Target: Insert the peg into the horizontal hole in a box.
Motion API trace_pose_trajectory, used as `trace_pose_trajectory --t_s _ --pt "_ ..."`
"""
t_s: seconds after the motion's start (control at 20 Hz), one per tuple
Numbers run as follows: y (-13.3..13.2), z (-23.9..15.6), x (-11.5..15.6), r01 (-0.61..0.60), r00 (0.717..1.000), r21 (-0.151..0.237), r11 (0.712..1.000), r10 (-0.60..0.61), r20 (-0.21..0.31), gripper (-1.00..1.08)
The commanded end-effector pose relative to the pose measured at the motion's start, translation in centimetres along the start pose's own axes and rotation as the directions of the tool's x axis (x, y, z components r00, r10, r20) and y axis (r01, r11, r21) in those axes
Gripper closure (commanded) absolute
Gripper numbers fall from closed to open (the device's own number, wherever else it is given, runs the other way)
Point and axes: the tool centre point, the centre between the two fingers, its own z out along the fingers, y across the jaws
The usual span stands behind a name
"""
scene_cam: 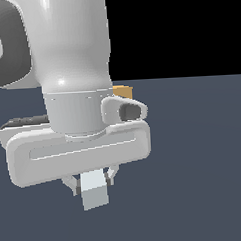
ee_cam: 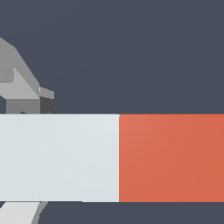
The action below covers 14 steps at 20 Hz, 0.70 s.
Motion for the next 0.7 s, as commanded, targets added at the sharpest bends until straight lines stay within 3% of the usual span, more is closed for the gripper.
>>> trace_pose_trajectory --t_s 0.0,0.65 --pt "1.5 -0.4 2.8 -0.004 1.0 -0.002 1.0 0.004 0.001 1.08" --pt "9.0 -2.1 16.8 -0.031 1.0 -0.002 1.0 0.031 0.001 1.08"
